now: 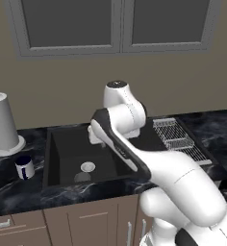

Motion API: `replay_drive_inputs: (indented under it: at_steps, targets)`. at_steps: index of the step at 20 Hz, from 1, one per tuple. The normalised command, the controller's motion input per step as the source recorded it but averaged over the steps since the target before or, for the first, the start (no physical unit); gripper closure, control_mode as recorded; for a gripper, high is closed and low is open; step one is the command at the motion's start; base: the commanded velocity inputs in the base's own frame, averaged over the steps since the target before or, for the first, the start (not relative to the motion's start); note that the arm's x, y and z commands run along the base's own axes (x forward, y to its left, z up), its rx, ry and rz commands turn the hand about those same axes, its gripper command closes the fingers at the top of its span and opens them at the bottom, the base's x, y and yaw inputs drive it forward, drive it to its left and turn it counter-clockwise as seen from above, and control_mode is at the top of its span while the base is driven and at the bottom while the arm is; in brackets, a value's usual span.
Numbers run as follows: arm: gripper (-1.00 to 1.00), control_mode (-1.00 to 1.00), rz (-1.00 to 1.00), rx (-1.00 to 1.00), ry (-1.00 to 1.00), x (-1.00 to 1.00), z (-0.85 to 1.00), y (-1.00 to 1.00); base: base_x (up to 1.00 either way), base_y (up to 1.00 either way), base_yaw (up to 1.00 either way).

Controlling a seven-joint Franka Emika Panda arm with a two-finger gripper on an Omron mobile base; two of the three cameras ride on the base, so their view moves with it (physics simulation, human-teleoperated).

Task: Move any existing items from the left basin to the right basin for drying. Then move the mug from the counter to the left basin of the sink for washing.

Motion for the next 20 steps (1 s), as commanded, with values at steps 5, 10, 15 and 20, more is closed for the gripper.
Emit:
replay_drive_inputs:
  at_steps: [5, 10, 15, 20]
  targets:
    - [-1.0, -1.0, -0.03, 0.0, 0.21, 0.13, -0.83, 0.26, 0.0, 0.0, 0.0]
    - [-1.0, -1.0, 0.0, 0.0, 0.07, 0.33, -0.94, 0.03, 0.0, 0.0, 0.0]
    - [-1.0, -1.0, 0.02, 0.01, 0.0, 0.7, -0.71, 0.01, 0.0, 0.0, 0.0]
    - [-1.0, -1.0, 0.12, 0.02, 0.0, 0.62, -0.37, 0.09, 0.0, 0.0, 0.0]
